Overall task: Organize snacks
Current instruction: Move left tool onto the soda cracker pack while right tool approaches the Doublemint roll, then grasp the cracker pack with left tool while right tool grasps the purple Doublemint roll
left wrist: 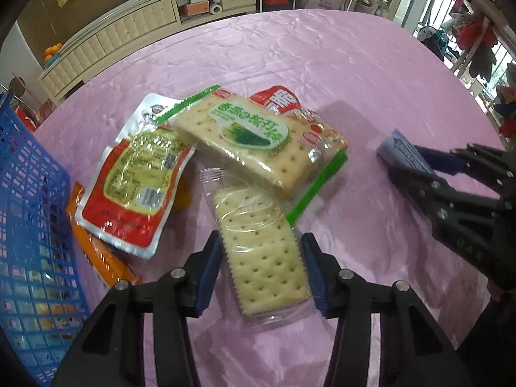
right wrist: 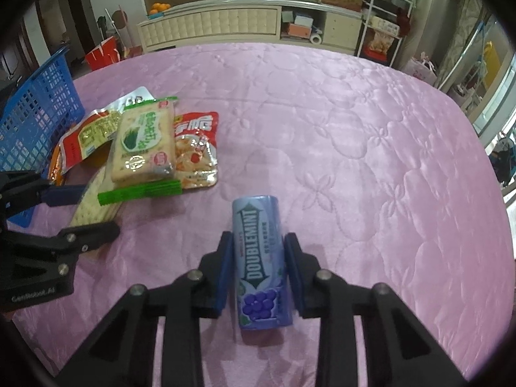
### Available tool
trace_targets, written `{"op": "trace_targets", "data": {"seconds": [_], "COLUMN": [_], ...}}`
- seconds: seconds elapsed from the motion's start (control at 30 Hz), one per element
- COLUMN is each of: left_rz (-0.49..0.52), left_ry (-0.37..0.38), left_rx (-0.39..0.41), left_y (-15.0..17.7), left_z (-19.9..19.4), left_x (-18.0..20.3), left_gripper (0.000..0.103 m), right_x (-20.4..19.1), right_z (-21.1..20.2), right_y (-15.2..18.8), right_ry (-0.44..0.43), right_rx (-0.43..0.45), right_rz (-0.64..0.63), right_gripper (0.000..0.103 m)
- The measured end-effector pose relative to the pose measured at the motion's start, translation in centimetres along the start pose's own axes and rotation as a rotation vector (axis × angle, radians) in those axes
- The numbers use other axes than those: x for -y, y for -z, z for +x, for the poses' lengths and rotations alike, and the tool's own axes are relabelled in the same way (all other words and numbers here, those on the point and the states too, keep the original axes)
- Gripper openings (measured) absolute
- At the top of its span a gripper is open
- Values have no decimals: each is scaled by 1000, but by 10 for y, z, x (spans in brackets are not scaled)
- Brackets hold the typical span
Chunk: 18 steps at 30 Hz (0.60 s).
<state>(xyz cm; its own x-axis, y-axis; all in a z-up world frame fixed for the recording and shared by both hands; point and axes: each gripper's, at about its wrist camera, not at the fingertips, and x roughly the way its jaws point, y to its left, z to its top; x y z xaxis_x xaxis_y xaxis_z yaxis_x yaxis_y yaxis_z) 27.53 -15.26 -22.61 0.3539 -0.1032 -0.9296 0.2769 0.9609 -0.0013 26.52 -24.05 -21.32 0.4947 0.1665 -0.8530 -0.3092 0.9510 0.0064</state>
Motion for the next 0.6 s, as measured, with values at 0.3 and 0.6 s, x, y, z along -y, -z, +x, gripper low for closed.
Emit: {"op": "trace_targets", "data": {"seconds": [0.3, 0.6], "left_rz": [-23, -18], "left_ry": [31, 25], "left_rx": [71, 232], "left_y": [32, 52], "left_z": [-50, -140], "left_x": [1, -13], "left_gripper": [46, 46], "right_x": [-17, -55], "right_z": [-41, -111], "right_y": [1, -11], "right_ry": [-28, -36], "right_rx": [47, 138], "right_rz": [18, -23], "right_gripper": [35, 35]}}
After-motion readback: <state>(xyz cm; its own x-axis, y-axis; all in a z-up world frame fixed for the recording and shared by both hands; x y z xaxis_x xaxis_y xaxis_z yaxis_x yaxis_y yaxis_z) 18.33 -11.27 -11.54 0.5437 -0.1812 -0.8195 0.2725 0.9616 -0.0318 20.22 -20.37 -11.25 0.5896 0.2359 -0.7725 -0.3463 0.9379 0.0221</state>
